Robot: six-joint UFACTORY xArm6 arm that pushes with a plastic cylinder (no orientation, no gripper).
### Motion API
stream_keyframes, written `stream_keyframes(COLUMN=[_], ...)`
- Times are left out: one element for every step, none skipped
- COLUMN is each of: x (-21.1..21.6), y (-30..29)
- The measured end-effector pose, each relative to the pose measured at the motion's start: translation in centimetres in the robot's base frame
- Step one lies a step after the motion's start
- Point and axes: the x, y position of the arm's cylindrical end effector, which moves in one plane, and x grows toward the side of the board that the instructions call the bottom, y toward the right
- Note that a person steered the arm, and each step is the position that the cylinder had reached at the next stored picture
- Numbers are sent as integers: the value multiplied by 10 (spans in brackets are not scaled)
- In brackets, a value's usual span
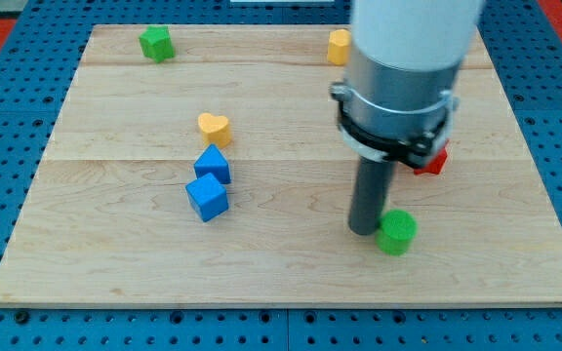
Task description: Keep green star above yellow heart
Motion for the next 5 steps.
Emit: stream_keyframes(x=[18,19,-30,-110,-186], y=[35,26,-54,-45,-50])
